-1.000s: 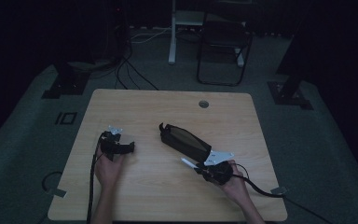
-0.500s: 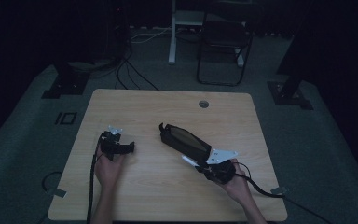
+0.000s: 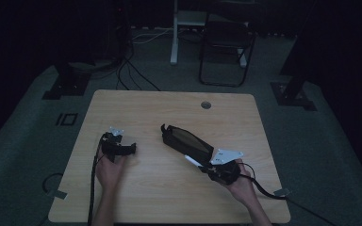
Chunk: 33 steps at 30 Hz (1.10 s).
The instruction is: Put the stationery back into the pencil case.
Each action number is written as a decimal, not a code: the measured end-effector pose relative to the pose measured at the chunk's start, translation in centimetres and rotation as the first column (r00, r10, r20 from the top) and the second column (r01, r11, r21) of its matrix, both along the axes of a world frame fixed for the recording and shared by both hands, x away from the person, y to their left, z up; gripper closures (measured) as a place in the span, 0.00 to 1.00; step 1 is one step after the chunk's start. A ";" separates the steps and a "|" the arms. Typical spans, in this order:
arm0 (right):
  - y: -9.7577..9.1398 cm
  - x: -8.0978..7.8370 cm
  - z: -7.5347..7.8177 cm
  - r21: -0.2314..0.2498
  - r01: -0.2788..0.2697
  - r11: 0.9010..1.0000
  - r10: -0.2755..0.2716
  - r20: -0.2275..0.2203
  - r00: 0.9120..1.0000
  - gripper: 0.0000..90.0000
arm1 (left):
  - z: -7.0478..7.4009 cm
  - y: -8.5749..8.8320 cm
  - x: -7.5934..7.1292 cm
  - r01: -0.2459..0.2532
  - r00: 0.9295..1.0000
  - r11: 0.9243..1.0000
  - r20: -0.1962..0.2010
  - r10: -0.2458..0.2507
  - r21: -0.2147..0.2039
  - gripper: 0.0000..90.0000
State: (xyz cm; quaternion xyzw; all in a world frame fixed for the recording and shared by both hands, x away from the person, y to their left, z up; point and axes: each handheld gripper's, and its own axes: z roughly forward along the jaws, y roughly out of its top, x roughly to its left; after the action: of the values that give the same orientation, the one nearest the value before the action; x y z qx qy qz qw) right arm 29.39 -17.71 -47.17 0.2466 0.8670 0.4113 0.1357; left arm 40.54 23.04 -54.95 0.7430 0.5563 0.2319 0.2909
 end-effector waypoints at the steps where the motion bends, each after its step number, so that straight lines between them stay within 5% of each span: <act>1: 0.0 0.0 0.1 0.003 0.000 1.000 0.000 0.001 1.000 0.88 | 0.0 0.0 0.0 0.000 1.000 1.000 0.000 0.000 0.000 0.04; 33: -1.0 -0.5 1.9 0.016 0.004 1.000 -0.005 0.022 1.000 0.88 | 0.0 0.0 0.0 0.000 1.000 1.000 0.000 0.000 0.000 0.04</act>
State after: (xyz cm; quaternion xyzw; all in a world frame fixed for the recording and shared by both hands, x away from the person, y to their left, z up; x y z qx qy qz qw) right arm 28.92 -18.74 -45.32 0.2450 0.8615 0.4206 0.1444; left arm 40.54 23.04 -54.95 0.7431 0.5563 0.2319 0.2908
